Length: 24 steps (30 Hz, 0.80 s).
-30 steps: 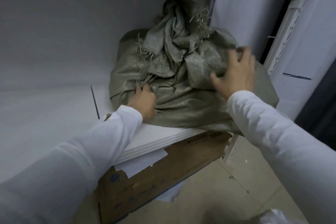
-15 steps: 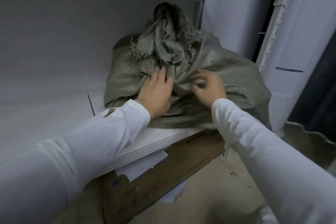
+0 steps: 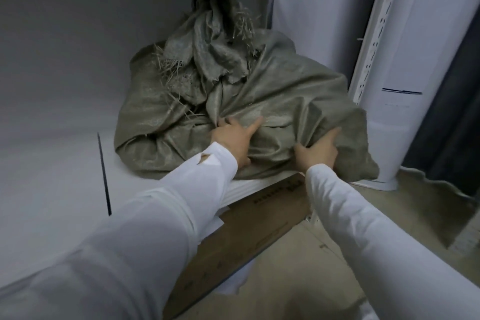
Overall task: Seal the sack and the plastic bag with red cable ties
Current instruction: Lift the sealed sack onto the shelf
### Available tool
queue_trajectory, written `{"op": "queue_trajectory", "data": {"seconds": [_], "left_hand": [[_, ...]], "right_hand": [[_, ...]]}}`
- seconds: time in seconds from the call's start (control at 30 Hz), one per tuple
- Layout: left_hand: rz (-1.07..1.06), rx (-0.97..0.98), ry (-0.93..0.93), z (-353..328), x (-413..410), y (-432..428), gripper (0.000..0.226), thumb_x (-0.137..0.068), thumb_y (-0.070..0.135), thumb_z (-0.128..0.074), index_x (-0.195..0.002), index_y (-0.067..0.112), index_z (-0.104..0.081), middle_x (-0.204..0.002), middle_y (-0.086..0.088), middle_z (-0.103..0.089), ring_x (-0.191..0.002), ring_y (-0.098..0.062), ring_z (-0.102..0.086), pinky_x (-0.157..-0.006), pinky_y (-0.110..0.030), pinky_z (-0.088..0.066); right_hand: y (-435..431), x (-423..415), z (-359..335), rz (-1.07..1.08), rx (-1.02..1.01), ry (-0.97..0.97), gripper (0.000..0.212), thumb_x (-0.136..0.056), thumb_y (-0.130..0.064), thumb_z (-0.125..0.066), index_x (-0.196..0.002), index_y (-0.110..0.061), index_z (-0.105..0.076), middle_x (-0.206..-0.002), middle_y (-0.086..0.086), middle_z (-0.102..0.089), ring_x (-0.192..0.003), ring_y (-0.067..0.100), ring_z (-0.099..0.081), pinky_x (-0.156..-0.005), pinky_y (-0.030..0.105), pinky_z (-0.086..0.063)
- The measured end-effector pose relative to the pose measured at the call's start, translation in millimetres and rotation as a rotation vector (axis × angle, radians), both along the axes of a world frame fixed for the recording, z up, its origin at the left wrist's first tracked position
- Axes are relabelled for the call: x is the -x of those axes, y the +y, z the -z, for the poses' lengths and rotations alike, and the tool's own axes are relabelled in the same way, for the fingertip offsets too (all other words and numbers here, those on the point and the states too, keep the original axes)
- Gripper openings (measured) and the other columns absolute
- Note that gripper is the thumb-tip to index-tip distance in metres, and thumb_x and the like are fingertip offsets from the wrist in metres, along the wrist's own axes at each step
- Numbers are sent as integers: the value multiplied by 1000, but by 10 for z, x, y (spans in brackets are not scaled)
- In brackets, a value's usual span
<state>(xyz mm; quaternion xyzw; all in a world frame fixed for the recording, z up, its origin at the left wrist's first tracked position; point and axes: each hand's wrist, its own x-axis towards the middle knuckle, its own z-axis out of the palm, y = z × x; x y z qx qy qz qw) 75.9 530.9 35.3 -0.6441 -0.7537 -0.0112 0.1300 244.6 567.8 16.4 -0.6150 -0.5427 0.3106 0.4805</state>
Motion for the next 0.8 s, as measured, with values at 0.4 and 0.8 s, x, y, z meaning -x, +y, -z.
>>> {"op": "queue_trajectory", "data": {"seconds": [0.4, 0.8], "left_hand": [[103, 56, -36, -188, 195, -54, 84, -82, 46, -63, -150, 33, -16, -134, -15, -50, -117, -34, -53, -92, -40, -49], [-172, -386, 179, -123, 673, -868, 88, -74, 55, -67, -145, 23, -26, -157, -19, -5, -142, -44, -11, -106, -59, -26]], "right_hand": [[27, -431, -186, -152, 154, -596, 60, -70, -47, -76, -115, -10, -61, -114, 14, -63, -99, 32, -60, -80, 33, -47], [-435, 341, -565, -120, -166, -667, 85, -71, -42, -78, -138, -14, -33, -146, 15, -25, -129, 39, -37, -102, 47, -40]]}}
